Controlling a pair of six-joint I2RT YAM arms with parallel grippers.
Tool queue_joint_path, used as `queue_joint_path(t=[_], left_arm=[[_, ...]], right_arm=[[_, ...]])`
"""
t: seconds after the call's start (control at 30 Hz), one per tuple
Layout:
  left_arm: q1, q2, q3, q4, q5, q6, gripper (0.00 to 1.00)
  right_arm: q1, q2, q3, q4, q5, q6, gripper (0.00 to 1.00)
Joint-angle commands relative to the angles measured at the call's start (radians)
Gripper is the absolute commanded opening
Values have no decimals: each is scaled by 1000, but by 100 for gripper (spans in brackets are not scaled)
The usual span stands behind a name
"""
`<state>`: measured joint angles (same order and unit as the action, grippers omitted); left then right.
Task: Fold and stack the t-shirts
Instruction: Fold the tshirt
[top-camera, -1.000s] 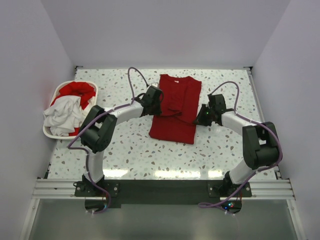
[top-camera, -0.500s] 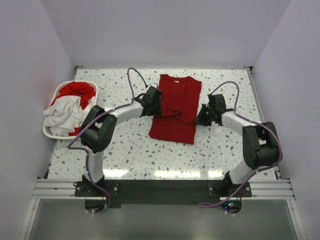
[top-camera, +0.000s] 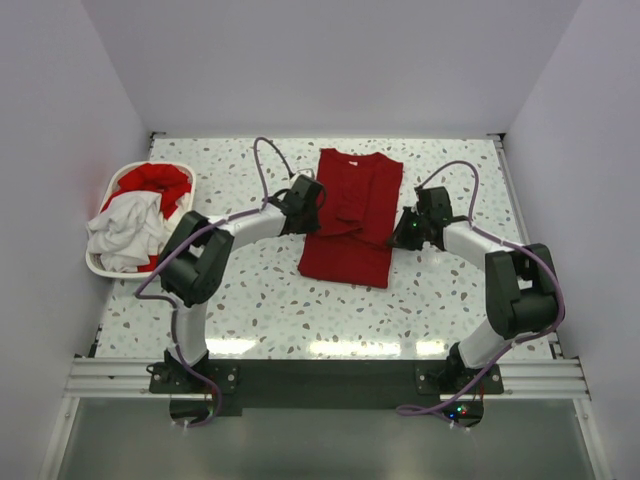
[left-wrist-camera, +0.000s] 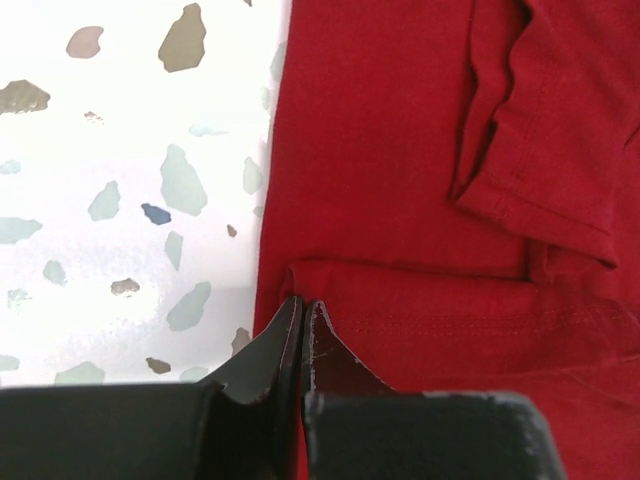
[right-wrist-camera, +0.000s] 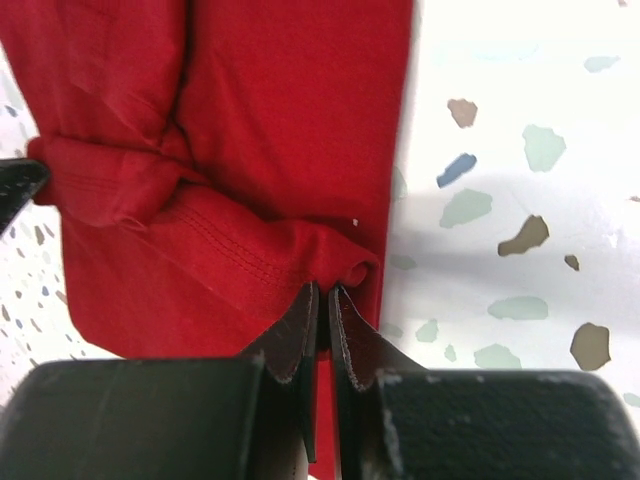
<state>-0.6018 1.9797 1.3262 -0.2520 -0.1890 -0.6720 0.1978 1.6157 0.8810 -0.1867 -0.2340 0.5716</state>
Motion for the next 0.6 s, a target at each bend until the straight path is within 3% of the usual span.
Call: queue_joint_path(t=[0.0,0.43,0.57], left_arm=[[8,-76,-19,20,-49,-20,0],[13,-108,-47,46,-101,-37,0],[14,-78,-47,56,-90,-35,5]], right_arm=[[2,-22,58,33,-33,-24,0],[2,32,81,50,-15,-33,0],[0,56,76,64,1,-45,0]])
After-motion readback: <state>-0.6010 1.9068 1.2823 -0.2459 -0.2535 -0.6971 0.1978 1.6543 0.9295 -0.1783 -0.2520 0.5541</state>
